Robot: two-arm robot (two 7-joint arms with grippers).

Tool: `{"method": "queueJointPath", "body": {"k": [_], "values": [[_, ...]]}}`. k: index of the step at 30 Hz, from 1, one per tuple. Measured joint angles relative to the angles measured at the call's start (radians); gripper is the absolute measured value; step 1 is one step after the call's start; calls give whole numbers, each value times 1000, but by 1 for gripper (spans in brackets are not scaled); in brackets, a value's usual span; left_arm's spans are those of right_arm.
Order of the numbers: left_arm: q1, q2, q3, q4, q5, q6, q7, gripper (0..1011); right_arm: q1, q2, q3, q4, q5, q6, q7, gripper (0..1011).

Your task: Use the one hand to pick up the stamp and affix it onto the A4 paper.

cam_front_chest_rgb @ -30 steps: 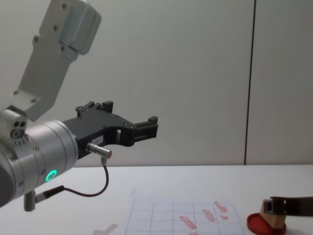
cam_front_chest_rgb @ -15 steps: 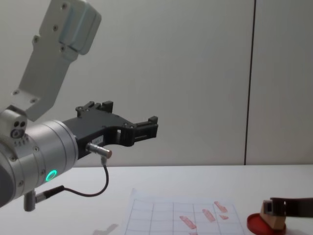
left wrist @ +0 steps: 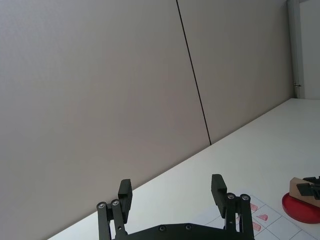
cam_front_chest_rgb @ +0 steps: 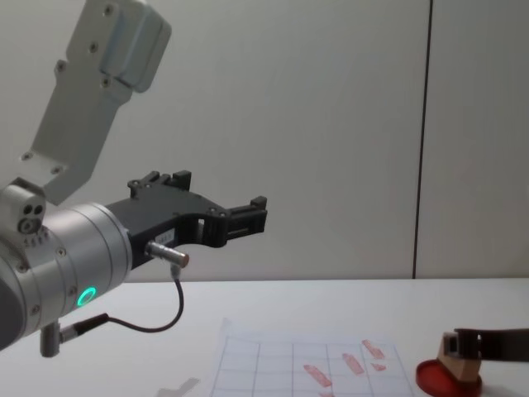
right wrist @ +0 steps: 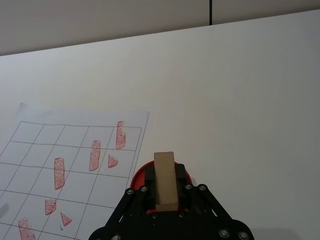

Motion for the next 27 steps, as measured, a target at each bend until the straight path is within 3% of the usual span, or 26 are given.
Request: {"method": "queueJointPath", "body": {"k": [13,19,27], "values": [[0,0,0,0,0,0,0,1002,16,3,-2,-15,-58,-19,26,218],[0,0,0,0,0,0,0,1002,34,13,0,-23,-98,-25,84,217],[0,0,0,0,0,0,0,1002,79,27,6,-1,-141,-30,209,218]]}}
